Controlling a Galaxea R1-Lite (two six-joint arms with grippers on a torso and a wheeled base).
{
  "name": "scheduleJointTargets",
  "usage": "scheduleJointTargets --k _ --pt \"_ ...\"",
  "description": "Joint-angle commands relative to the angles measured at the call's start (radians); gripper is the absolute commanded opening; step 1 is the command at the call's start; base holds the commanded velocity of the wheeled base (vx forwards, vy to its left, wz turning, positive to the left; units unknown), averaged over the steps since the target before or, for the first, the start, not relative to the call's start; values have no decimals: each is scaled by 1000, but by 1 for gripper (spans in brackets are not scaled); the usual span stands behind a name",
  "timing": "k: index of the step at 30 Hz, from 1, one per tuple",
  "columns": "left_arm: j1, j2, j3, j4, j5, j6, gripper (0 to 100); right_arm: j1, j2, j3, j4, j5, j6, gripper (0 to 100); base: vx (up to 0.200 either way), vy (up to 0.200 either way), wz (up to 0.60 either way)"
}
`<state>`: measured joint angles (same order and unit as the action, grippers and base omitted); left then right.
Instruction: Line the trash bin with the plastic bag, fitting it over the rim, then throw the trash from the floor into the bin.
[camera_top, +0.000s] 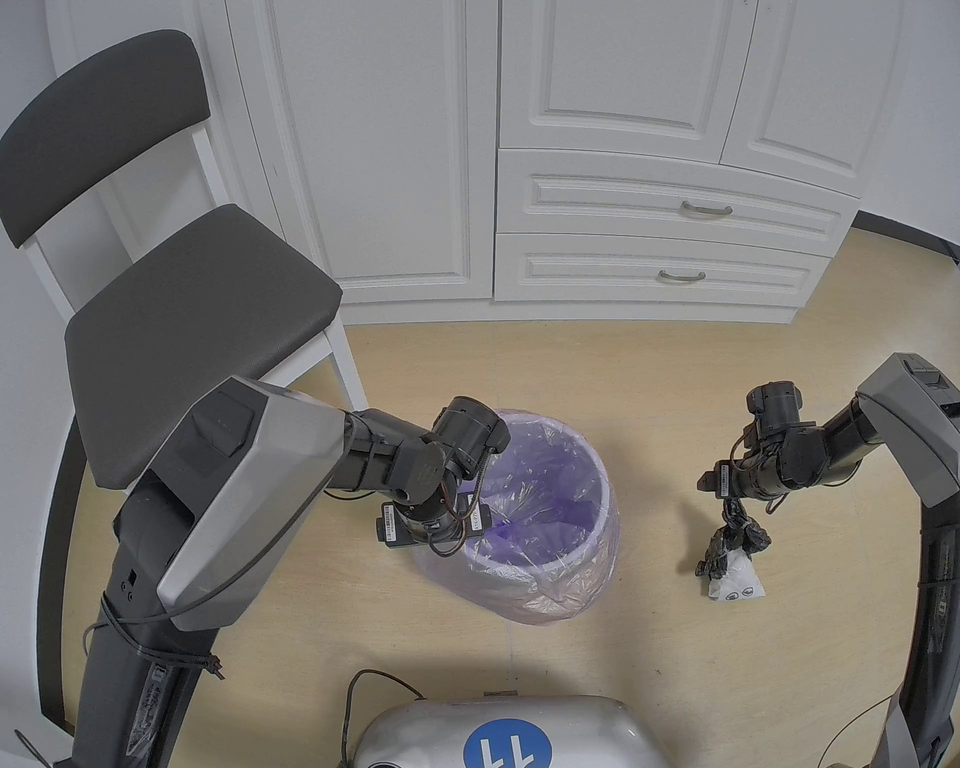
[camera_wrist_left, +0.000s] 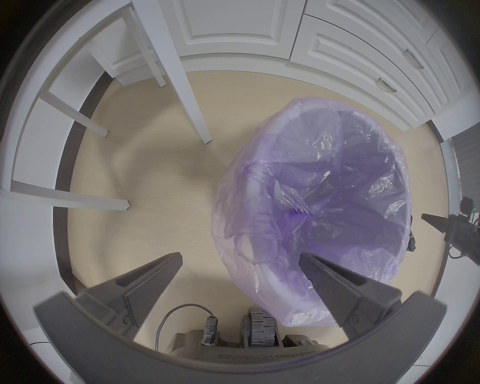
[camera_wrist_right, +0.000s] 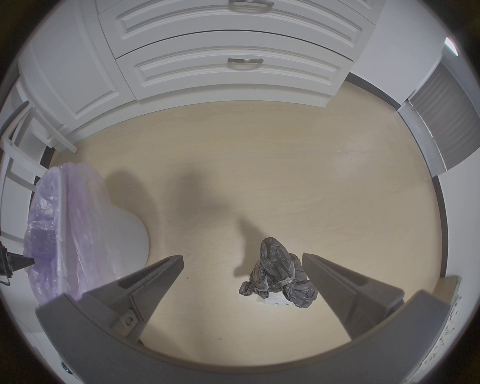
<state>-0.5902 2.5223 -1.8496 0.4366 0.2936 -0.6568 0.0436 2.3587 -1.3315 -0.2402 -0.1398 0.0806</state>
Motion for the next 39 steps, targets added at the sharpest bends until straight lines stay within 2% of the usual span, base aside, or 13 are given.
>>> scheduleJointTargets --k 1,8,14,18,25,30,32,35,39 --pt "-7 0 9 -2 4 0 100 -4 24 -6 -1 0 -1 100 0 0 0" --pt "-11 -36 53 -1 2 13 100 -22 50 -23 1 0 -2 100 0 0 0" --pt "-31 -45 150 -4 1 100 100 -31 62 -28 2 0 -16 100 0 0 0" --pt "-39 -40 148 -12 1 98 100 -39 71 -29 2 0 -27 100 0 0 0" --pt "-25 -45 155 -137 10 86 100 -54 91 -32 2 0 -39 100 0 0 0" --pt "-14 -48 148 -179 18 82 100 -70 114 -49 2 -1 -58 100 0 0 0" --pt "-7 -53 142 -237 48 45 100 -91 160 -74 2 0 -75 100 0 0 0" --pt "-2 -68 150 -268 55 37 100 -103 234 -132 -1 2 -68 100 0 0 0" --pt "-10 -103 173 -272 56 36 100 -125 275 -207 55 42 -44 100 0 0 0"
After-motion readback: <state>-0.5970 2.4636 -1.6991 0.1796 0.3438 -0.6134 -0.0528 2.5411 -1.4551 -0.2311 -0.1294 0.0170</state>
